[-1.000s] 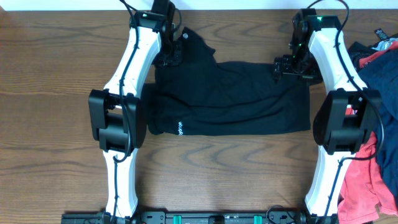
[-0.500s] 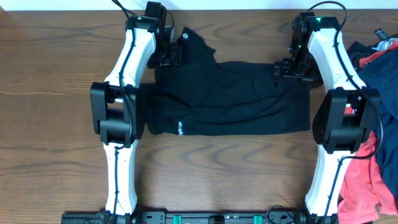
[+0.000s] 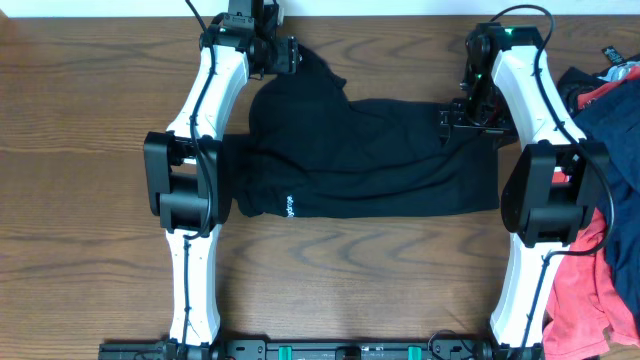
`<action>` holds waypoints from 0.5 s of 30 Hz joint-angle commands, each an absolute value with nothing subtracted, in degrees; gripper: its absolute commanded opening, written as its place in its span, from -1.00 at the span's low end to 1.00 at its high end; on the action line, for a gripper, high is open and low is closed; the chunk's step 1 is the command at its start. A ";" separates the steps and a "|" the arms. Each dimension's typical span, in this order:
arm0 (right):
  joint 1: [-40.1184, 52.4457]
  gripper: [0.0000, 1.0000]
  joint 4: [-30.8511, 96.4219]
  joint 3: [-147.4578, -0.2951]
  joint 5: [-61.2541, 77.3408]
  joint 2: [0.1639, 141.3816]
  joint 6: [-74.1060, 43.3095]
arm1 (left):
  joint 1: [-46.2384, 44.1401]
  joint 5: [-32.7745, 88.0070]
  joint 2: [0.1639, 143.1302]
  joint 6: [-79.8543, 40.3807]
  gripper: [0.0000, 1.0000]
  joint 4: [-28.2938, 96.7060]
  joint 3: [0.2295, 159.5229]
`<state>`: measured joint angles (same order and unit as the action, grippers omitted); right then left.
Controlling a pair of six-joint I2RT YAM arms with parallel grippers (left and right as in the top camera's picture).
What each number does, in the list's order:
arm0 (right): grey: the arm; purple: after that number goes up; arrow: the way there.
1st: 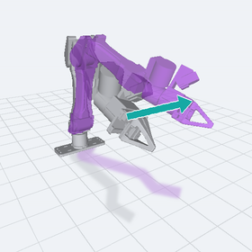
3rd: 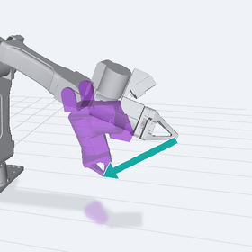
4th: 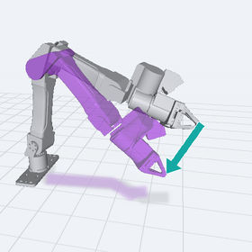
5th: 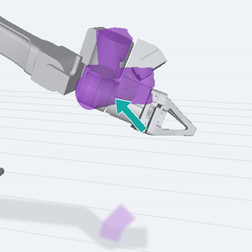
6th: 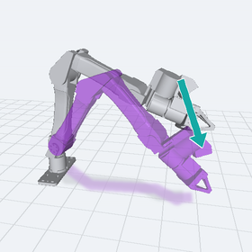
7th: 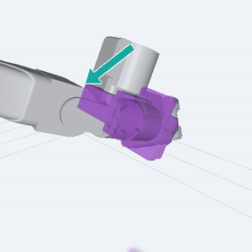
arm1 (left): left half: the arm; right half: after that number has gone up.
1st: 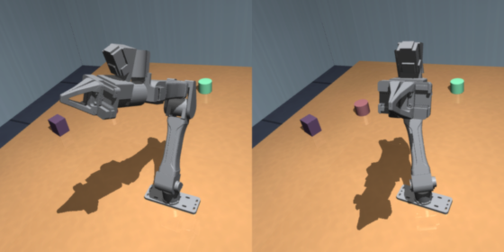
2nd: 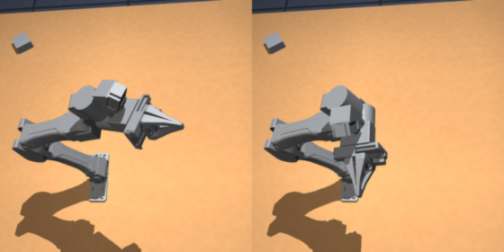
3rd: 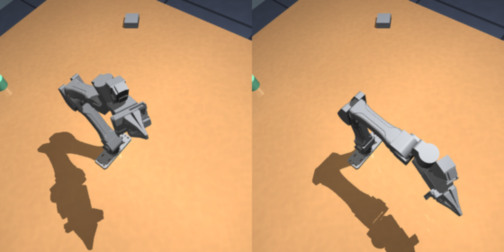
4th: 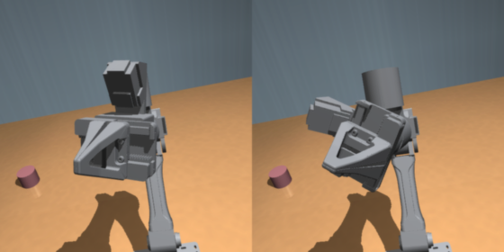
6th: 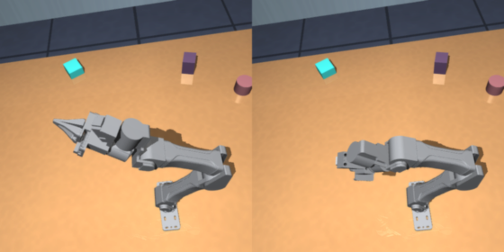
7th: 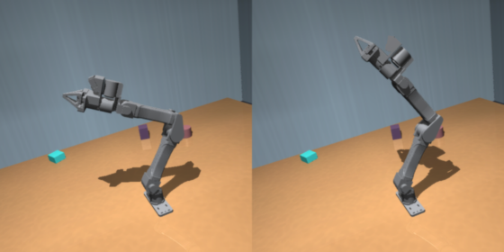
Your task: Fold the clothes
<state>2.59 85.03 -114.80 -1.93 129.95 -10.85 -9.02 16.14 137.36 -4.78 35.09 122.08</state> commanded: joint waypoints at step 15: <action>3.44 0.98 89.91 -115.46 -1.89 129.75 -10.68 | -8.69 17.61 148.94 -7.57 0.47 29.85 123.20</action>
